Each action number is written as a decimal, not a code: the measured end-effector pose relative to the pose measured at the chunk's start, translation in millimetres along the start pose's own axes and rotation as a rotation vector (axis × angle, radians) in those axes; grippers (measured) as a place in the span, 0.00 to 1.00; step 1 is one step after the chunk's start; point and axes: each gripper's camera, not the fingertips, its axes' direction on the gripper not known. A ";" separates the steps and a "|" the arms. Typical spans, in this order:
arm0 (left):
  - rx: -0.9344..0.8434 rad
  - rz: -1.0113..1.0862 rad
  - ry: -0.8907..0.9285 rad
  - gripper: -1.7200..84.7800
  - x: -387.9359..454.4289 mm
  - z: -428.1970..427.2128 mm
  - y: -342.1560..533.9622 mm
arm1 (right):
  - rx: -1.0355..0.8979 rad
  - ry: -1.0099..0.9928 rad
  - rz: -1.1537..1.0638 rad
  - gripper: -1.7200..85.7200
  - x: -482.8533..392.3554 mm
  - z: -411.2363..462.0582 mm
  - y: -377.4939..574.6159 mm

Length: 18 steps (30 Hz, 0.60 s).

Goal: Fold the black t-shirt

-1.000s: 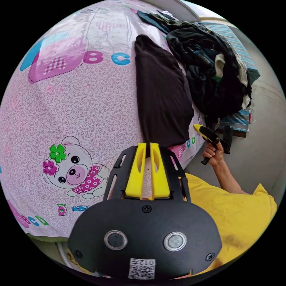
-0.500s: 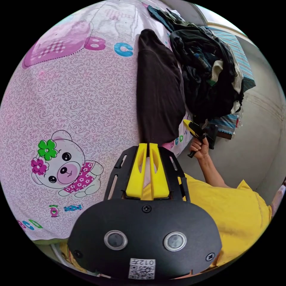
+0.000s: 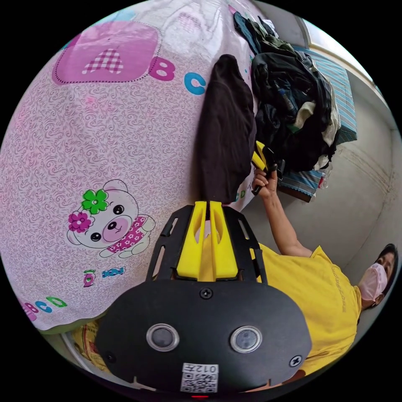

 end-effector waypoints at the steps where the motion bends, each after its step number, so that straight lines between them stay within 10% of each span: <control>1: -0.002 -0.001 -0.005 0.02 -3.2 -3.0 3.9 | -0.004 -0.002 -0.009 0.13 0.6 4.1 -3.8; 18: 0.040 -0.046 -0.013 0.02 -54.3 -36.0 96.4 | -0.223 0.069 -0.301 0.13 31.6 155.2 -44.5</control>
